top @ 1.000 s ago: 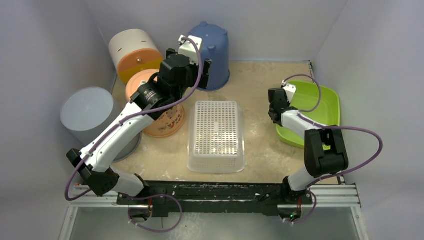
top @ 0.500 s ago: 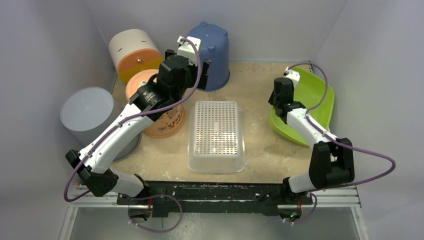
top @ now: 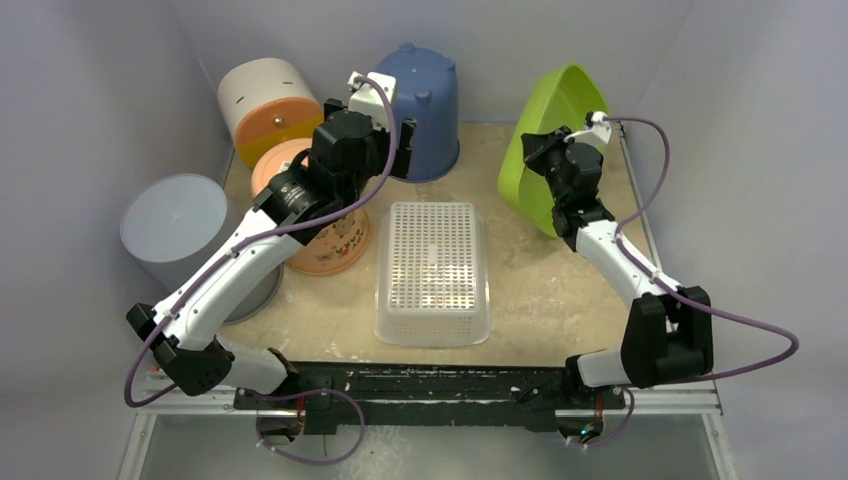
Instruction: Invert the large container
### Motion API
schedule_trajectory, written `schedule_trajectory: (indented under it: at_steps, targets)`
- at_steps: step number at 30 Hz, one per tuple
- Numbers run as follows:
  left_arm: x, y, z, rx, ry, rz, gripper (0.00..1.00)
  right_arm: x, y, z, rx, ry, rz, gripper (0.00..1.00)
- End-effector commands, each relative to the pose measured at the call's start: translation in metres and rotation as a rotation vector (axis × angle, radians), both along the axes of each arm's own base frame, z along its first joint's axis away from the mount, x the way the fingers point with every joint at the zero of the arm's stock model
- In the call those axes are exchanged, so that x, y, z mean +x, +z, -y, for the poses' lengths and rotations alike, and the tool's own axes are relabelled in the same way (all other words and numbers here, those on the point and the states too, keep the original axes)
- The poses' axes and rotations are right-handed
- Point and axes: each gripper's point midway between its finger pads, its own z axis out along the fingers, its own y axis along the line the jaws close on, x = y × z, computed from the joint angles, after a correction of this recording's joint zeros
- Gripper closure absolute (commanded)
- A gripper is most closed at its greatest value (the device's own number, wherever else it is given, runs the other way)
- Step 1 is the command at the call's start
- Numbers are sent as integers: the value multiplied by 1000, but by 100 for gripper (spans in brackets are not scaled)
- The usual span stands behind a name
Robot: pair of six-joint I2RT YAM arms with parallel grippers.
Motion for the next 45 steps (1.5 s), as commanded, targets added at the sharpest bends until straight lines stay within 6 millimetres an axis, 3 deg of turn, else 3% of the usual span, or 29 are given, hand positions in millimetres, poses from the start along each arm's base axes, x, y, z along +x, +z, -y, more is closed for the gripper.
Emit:
schedule_trajectory:
  at_steps: [1,8,12,16,17,21,26,31,34,37,45]
  targets:
    - [-8,32,-9,-61,16,61,11,-12,85,-13,170,100,322,100]
    - [-10,34,-14,-55,29,62,11,-28,103,-23,326,243,515,100]
    - [-11,35,-17,-48,35,63,11,-24,104,-21,329,258,550,100]
    - [-10,34,-14,-50,33,62,11,-10,71,-15,440,317,504,100]
    - [-9,33,-14,-48,32,61,11,-4,54,-13,483,335,483,100]
    - [-6,31,-11,-39,30,53,11,-8,38,-8,628,433,546,100]
    - [-5,30,-12,-24,40,50,11,-7,23,-5,651,425,537,100]
    - [-3,27,-11,-20,43,47,11,-23,-19,26,762,319,509,100]
    - [0,25,-8,-14,41,42,11,-18,-43,36,836,296,443,100]
    - [1,25,-7,-5,39,38,11,-18,-30,26,796,354,470,100]
    - [4,26,-7,3,47,45,11,-26,45,16,846,475,634,100]
